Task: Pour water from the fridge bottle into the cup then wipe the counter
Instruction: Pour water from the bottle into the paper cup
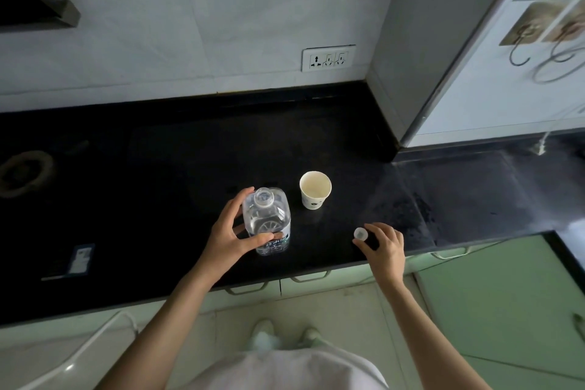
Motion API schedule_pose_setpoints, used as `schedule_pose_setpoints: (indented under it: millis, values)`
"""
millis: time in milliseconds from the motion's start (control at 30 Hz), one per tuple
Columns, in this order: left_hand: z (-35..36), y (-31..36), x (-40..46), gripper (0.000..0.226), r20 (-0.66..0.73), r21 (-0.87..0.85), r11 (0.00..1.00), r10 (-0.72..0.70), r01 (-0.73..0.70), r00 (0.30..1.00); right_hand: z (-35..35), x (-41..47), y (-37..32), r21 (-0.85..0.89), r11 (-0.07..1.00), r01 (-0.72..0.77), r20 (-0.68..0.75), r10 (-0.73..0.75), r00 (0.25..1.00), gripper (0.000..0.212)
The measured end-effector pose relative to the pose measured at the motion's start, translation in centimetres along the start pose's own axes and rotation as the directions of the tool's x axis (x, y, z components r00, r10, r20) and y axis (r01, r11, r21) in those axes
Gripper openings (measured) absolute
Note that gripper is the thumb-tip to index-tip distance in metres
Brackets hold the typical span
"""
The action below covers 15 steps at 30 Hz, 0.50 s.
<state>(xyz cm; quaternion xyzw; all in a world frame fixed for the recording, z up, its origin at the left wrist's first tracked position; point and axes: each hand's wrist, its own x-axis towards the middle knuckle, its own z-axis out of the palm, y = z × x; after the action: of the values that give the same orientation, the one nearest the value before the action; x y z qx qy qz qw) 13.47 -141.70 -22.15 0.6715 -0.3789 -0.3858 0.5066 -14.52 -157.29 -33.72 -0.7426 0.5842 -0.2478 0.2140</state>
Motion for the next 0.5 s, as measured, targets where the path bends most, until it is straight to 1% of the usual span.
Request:
schedule_pose_setpoints:
  millis: [67, 133, 200, 267, 367, 433, 500]
  values:
    - [0.1, 0.0, -0.1, 0.086, -0.004, 0.001, 1.0, 0.004, -0.004, 1.0, -0.2, 0.0, -0.6, 0.014, 0.998, 0.053, -0.035, -0.053, 0.998, 0.04]
    - [0.2, 0.0, -0.2, 0.086, -0.014, 0.006, 1.0, 0.014, -0.014, 1.0, -0.8, -0.2, -2.3, 0.056, 0.989, 0.14, -0.06, -0.137, 0.989, 0.037]
    - [0.3, -0.1, -0.3, 0.087, -0.022, 0.009, 1.0, 0.023, -0.023, 0.999, -1.6, -0.6, -4.7, 0.1, 0.964, 0.245, -0.039, -0.242, 0.97, 0.04]
    - [0.4, -0.1, -0.4, 0.091, -0.03, 0.006, 1.0, 0.017, -0.017, 0.999, -2.2, -1.0, -7.5, 0.169, 0.927, 0.334, 0.033, -0.344, 0.938, 0.047]
    - [0.5, -0.4, -0.6, 0.098, -0.036, 0.033, 0.999, 0.003, -0.001, 0.999, -2.4, -1.6, -11.3, 0.291, 0.857, 0.426, 0.173, -0.485, 0.857, 0.063]
    - [0.6, -0.6, -0.7, 0.1, -0.037, 0.043, 0.999, 0.009, -0.007, 0.999, -2.0, -1.8, -13.1, 0.339, 0.833, 0.438, 0.271, -0.532, 0.802, 0.073]
    - [0.5, -0.7, -0.9, 0.098, -0.026, 0.05, 0.999, 0.015, -0.014, 1.0, -1.2, -1.9, -14.1, 0.363, 0.828, 0.427, 0.339, -0.545, 0.767, 0.082]
